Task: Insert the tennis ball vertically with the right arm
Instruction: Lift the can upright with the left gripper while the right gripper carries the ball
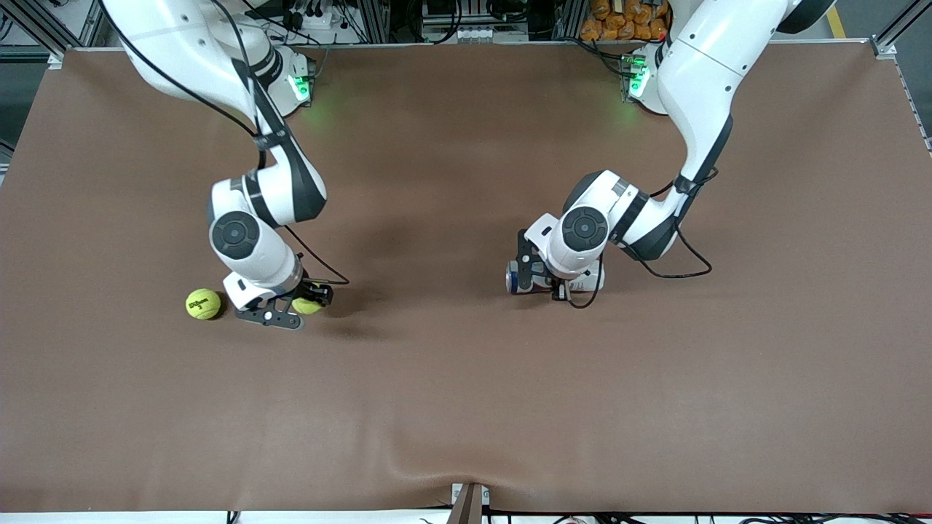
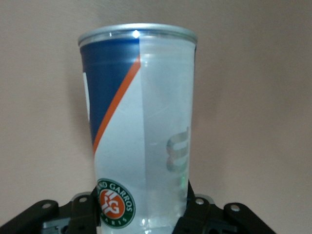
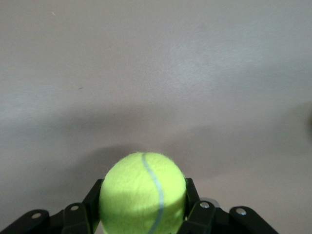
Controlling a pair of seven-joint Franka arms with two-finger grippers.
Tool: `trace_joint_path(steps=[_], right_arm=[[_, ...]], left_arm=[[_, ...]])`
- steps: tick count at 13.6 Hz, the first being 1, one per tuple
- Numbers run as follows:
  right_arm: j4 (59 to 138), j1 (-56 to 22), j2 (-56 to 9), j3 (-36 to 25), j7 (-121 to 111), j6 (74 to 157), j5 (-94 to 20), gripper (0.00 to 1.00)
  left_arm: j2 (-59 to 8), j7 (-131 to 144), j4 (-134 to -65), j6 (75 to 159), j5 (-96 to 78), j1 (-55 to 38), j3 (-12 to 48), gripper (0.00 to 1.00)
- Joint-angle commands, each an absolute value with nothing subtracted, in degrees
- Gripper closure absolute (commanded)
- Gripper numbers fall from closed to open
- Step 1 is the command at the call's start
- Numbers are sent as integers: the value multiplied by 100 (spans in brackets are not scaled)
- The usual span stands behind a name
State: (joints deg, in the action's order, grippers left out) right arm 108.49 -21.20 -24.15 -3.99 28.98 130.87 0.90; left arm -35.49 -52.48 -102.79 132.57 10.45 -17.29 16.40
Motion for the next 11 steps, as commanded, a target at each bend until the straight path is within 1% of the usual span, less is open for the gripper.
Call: trace_joint_path(steps=[1,3,4,11], right_arm=[[10207,-2118,-2092,-430,3032,11870,114,100],[9496,-2074,-2118,-431,3190,11034,114,100],[9222,-2074,-2127,-431,3277,10769,123,100],[7851,-2074,-2109,-439,3507,9274,211,100]], left_arm=[[-3243,-5344,-10223,13210,1029,-1644,1696,41],[-3261,-5431,-10047,13219,696,-1539,1819,41],[-3261,-5501,-9985,13219,503,-1512,1845,41],[-3418,-7222,-9353,13368,-1298,-1257,1837,41]])
